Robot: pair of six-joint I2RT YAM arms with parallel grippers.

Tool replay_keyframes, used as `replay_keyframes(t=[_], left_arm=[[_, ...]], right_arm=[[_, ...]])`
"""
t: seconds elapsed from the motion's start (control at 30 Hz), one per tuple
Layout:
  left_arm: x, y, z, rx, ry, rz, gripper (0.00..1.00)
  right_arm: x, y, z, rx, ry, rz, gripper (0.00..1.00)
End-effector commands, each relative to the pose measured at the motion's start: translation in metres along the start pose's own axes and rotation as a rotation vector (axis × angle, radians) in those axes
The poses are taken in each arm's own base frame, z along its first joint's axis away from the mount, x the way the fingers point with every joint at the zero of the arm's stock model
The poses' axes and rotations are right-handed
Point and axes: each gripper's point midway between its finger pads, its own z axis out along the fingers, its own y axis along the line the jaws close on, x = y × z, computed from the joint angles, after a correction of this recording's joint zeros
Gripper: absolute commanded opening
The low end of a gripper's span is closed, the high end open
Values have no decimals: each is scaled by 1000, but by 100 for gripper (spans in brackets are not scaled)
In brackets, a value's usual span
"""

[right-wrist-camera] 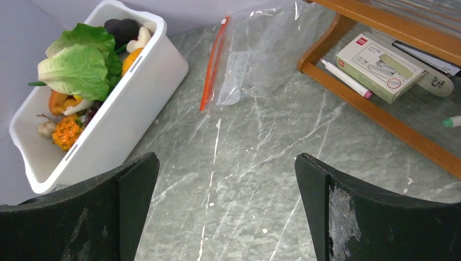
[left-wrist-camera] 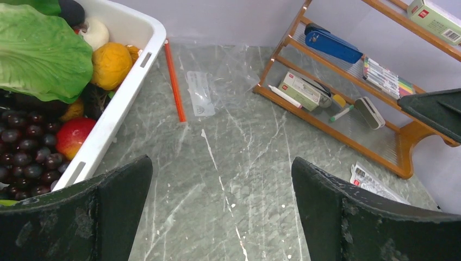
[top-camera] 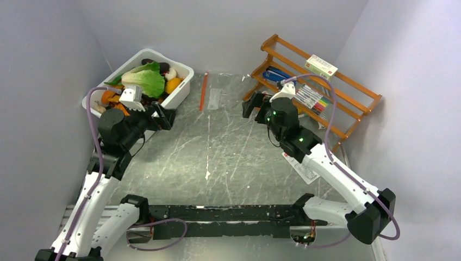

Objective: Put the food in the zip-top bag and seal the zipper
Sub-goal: Pick up the zipper food storage bag at the center of the board.

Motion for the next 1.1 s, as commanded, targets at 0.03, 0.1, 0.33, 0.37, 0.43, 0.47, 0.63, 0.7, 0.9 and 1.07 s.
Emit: replay_keyframes(t=[0.03,0.1,0.33,0.37,0.43,0.47,0.63,0.7,0.9,1.07], left_arm=[[-12,4,-5,-28,-40,15,99],[-12,5,-5,-33,-31,18,99],[-4,17,-6,-90,-15,45,99],[-2,20,-6,-102,-12,43,99],[4,22,-6,-106,-5,43,99],[6,22,-6,-100,-6,47,99],[20,35,-4,-136,-27,38,99],[22,43,-3,-184,-30,15,100],[15,46,-10,-214,-17,44,100],[20,32,-12,-118,-27,90,100]], right_arm=[[-1,-2,2,26,-1,-5,100],[2,-1,3,21,0,3,100],[22,-1,30,14,-1,-12,100],[23,-2,37,35,-5,-8,100],[23,2,51,51,-4,-12,100],[23,3,58,58,-7,-9,100],[37,7,99,115,24,-16,97],[45,3,118,129,40,14,92],[59,2,171,38,12,117,62],[68,-17,211,133,3,115,56]])
